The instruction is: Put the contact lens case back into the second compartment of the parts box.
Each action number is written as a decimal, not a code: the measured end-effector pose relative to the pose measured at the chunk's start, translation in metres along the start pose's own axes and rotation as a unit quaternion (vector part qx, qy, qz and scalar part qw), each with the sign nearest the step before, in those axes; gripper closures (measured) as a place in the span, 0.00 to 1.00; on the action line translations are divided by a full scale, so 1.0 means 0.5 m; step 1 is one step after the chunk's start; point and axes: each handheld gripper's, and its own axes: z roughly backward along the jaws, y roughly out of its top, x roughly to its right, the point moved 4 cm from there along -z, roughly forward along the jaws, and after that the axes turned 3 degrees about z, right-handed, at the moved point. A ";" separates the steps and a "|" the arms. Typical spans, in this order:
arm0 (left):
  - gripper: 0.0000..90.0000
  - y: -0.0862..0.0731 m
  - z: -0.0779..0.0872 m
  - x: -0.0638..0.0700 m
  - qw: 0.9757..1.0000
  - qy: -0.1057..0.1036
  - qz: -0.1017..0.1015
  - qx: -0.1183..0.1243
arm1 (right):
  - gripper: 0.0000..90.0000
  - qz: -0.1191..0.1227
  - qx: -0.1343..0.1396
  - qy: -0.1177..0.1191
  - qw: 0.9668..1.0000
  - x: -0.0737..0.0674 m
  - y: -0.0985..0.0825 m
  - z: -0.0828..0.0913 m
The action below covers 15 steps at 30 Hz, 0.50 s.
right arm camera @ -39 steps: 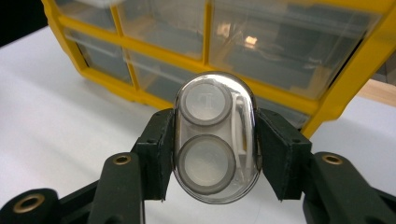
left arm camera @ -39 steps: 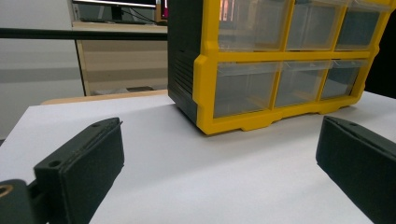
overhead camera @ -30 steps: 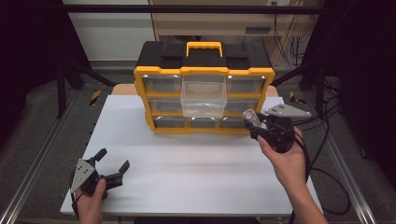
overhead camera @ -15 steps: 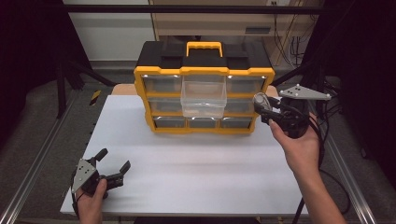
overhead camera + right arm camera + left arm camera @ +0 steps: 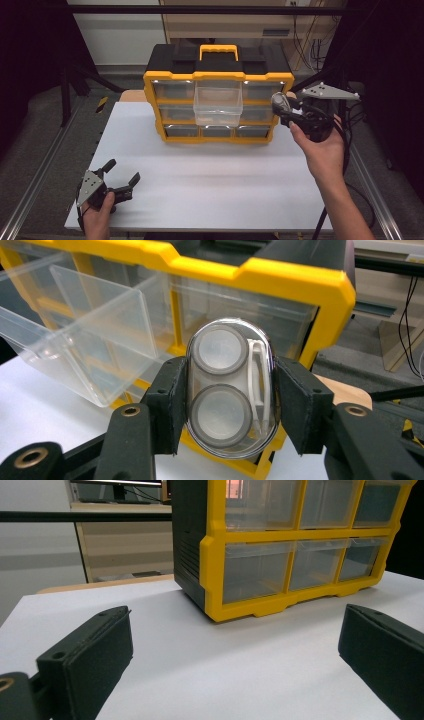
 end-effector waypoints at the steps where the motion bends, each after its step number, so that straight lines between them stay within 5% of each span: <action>1: 0.01 0.000 0.000 0.000 1.000 0.001 0.001 0.000 | 0.55 0.001 0.001 0.001 1.000 -0.001 0.003 0.002; 15: 0.01 -0.002 -0.001 -0.003 1.000 0.003 0.001 -0.001 | 0.55 0.013 0.014 -0.002 1.000 0.002 0.048 0.011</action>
